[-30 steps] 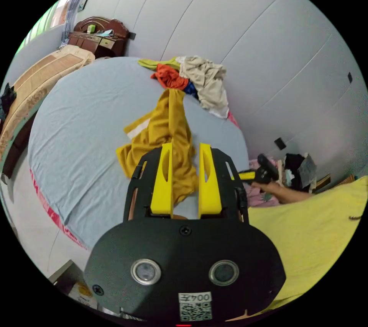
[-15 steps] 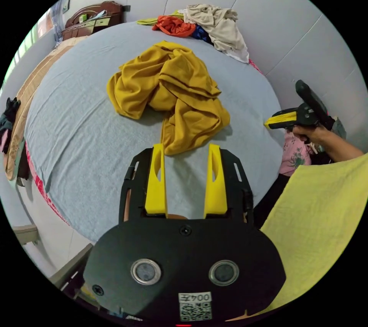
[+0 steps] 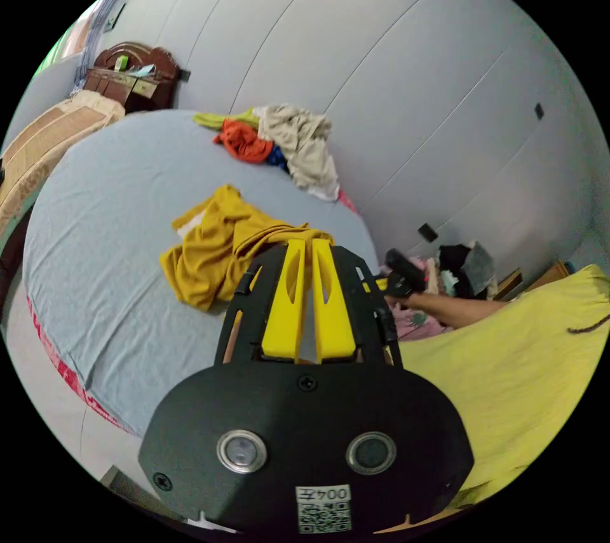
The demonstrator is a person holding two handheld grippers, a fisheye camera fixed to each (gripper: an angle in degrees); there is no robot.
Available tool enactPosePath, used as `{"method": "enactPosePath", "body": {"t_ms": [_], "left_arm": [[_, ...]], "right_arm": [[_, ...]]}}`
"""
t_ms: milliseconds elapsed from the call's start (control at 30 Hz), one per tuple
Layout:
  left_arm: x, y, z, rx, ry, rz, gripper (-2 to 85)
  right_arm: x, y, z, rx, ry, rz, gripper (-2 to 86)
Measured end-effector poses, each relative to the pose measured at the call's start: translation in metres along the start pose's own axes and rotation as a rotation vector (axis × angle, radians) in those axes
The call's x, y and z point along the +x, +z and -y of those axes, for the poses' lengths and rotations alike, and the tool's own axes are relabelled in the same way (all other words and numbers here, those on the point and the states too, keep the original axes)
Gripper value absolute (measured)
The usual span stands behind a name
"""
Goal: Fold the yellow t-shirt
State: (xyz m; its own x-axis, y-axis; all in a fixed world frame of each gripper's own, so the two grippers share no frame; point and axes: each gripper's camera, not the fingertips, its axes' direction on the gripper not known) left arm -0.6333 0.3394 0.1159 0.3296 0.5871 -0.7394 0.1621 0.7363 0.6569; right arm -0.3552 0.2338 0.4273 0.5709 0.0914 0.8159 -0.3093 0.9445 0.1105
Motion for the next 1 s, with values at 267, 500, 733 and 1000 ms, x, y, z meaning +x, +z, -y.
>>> {"method": "enactPosePath", "body": {"t_ms": [267,500,733,1000], "left_arm": [[0.008,-0.141,0.063,0.163,0.044,0.009,2.3],[-0.060,-0.149,0.042,0.058,-0.143,0.084,2.7],[-0.119,-0.107,0.013,-0.084,-0.280,0.062,4.5],[-0.168,-0.132,-0.013,-0.141,-0.346,0.082,11.9]], "right_arm": [[0.025,0.003,0.005,-0.024,0.015,0.083,-0.7],[0.039,0.003,0.006,-0.024,0.047,0.118,-0.7],[0.040,0.000,0.011,-0.058,0.020,0.082,-0.7],[0.054,-0.005,0.007,-0.053,0.033,0.114,-0.6]]}}
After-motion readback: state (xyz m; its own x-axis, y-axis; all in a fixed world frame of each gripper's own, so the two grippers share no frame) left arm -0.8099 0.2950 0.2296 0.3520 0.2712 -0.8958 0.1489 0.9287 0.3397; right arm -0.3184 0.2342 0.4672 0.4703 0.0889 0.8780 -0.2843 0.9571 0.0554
